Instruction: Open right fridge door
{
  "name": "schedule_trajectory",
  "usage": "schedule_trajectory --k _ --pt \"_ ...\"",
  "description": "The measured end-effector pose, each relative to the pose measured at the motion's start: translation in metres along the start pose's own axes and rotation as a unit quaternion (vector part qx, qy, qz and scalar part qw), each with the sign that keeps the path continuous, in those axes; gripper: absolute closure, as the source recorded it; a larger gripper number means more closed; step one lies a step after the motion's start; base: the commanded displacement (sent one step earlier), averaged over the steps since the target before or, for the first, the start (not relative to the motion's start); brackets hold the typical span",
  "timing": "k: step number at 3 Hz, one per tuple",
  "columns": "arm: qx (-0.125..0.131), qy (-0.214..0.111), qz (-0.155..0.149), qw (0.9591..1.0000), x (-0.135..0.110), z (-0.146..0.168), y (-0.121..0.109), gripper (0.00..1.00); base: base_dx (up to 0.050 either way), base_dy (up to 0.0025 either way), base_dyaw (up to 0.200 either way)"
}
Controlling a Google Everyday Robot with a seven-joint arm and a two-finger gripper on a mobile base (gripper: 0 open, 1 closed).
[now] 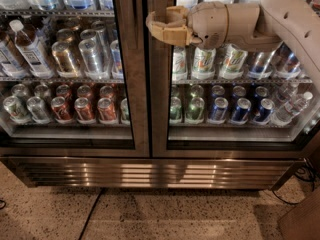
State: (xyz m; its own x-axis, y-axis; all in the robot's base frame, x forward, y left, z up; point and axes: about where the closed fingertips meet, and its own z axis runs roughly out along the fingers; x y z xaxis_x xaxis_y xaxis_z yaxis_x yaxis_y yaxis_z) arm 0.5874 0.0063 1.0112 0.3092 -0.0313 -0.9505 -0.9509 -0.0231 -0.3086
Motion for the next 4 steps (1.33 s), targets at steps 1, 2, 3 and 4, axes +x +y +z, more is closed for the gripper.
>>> schedule_trajectory --k 1,2,3,4 --pt "0.004 -0.004 0.000 1.0000 -0.0029 0.0010 0.0062 1.00 0.000 0.00000 0.000" --pt "0.004 -0.004 0.000 1.0000 -0.0029 0.0010 0.0062 1.00 0.000 0.00000 0.000" --pt "0.017 -0.010 0.000 0.9998 -0.0033 -0.0006 0.0044 1.00 0.000 0.00000 0.000" --pt "0.021 -0.011 0.001 0.9997 -0.0037 -0.0005 0.0038 1.00 0.000 0.00000 0.000"
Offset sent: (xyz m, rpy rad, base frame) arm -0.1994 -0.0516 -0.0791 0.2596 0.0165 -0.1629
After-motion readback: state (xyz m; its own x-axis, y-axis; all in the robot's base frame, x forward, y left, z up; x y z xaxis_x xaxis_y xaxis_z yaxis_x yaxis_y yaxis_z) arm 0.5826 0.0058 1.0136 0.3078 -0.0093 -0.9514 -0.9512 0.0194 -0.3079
